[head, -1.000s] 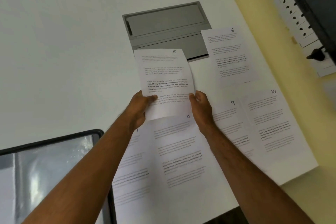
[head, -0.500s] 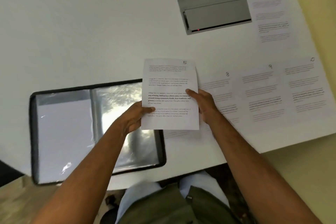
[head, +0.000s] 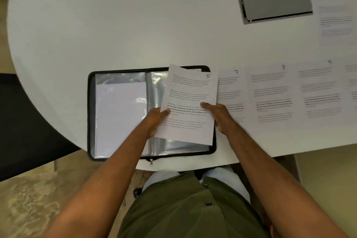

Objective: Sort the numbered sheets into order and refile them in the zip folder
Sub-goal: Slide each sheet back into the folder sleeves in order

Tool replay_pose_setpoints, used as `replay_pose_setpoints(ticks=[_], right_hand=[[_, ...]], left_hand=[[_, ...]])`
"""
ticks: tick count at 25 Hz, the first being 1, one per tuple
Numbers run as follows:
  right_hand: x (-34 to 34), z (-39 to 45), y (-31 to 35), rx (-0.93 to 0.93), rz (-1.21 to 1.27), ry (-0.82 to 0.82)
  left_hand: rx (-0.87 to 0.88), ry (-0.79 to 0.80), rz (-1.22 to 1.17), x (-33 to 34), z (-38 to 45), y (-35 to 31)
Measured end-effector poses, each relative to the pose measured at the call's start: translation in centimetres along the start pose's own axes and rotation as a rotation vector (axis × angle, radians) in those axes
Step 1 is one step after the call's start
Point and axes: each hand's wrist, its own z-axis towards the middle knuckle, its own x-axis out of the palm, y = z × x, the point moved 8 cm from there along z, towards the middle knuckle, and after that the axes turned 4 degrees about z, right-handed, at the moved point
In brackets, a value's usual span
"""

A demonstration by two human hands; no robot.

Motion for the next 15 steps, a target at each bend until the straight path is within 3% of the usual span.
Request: replay_pose_setpoints(ticks=[6, 10, 15], right_hand=[[2.6, 0.3, -0.5, -0.127, -0.193, -0.029], [1.7, 0.3, 0.0, -0.246, -0.268, -0.142], [0.9, 0.6, -1.3, -0.204, -0.274, -0.151]], left_hand=[[0.149, -0.102, 0.161, -3.8, 0.7, -0.4], [0.327, -0.240, 0.429, -5.5, 1.6, -4.8], [0.557, -0.274, 0.814, -5.0, 4.3, -10.1]])
